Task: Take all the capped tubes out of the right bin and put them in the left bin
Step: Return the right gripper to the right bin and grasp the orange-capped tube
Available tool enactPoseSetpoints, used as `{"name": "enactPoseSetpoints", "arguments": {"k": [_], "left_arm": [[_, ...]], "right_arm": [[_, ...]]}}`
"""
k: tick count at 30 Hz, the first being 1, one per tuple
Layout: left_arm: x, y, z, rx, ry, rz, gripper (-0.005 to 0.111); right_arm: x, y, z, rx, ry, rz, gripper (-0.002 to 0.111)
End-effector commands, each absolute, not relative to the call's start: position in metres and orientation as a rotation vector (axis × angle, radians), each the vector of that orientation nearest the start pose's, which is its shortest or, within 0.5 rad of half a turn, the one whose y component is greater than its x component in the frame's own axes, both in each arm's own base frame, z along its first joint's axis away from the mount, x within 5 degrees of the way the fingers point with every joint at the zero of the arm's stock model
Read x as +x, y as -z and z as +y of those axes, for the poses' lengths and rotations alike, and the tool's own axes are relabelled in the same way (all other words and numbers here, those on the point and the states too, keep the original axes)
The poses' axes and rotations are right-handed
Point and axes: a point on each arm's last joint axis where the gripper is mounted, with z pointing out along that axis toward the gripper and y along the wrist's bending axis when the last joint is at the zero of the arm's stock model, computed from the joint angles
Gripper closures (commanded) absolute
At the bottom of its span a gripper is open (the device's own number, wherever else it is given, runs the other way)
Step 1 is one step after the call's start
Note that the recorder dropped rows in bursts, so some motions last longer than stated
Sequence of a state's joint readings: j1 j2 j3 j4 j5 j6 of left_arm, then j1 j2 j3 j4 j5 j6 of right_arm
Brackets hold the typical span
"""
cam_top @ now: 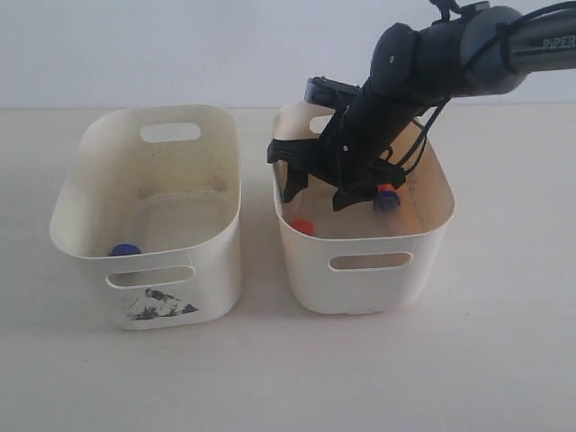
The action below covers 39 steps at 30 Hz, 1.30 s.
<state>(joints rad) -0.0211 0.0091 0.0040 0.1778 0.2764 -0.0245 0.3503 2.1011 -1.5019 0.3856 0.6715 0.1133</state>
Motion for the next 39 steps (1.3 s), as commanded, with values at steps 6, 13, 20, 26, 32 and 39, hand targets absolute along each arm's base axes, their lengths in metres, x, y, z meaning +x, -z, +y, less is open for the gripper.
{"name": "enactPoseSetpoints", "arguments": {"k": [6, 13, 20, 26, 32, 39], "left_arm": [[0.056, -0.189, 0.003, 0.102, -0.124, 1.747, 0.102], [0.056, -0.189, 0.003, 0.102, -0.124, 1.747, 0.102], [0.056, -0.189, 0.003, 0.102, -0.124, 1.747, 0.102], [0.056, -0.189, 0.003, 0.102, -0.124, 1.747, 0.102], [0.056, -0.189, 0.003, 0.102, -0.124, 1.747, 0.102], [0.056, -0.189, 0.003, 0.102, -0.124, 1.747, 0.102]], "right_arm": [[0.405, -0.191, 0.155, 0.005, -0.512, 2.752, 0.042], [0.408, -0.191, 0.143, 0.045, -0.508, 2.761, 0.042], [0.411, -0.174, 0.147, 0.114, -0.562, 2.786, 0.042], [0.413, -0.160, 0.149, 0.140, -0.574, 2.820, 0.042], [0.415, -0.160, 0.150, 0.158, -0.584, 2.793, 0.042], [0.417, -0.161, 0.152, 0.191, -0.615, 2.765, 0.042]]}}
